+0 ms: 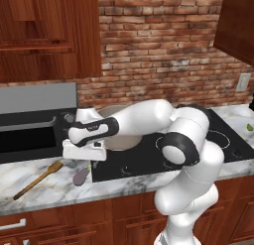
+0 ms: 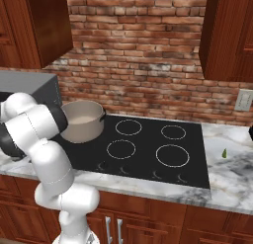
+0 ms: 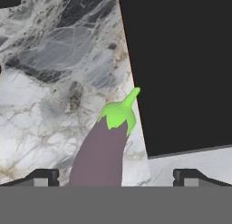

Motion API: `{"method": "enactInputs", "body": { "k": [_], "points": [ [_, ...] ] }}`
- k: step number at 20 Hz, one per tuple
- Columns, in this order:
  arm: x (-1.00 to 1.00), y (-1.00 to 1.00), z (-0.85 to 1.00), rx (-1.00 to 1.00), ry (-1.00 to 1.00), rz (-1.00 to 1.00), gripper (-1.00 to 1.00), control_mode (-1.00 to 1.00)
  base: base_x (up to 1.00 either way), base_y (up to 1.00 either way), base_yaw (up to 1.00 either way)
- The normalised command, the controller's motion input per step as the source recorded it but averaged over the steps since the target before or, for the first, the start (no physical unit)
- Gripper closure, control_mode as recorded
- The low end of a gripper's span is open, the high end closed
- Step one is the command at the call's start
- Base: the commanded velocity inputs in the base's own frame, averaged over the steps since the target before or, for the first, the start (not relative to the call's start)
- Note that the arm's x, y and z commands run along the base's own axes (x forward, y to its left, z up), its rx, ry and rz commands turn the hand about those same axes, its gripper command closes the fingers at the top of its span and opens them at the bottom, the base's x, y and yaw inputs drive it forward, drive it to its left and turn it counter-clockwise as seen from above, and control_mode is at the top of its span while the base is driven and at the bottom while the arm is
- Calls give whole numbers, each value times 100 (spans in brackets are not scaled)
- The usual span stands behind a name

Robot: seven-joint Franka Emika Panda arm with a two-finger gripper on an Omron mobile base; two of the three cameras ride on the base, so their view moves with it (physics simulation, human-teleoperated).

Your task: Put the eggplant and lemon wedge in the pot. Retrieve the spatula and lightly stir the vegetables in the pot.

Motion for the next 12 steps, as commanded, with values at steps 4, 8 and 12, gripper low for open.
{"method": "enactInputs", "body": {
  "k": [4,8,12],
  "points": [
    [0,5,-32,-1,3,0,-100,-100,0,0,0],
    [0,18,-8,-3,1,0,-100,-100,0,0,0],
    [0,31,0,-5,6,-2,-100,-100,0,0,0]
  ]
}}
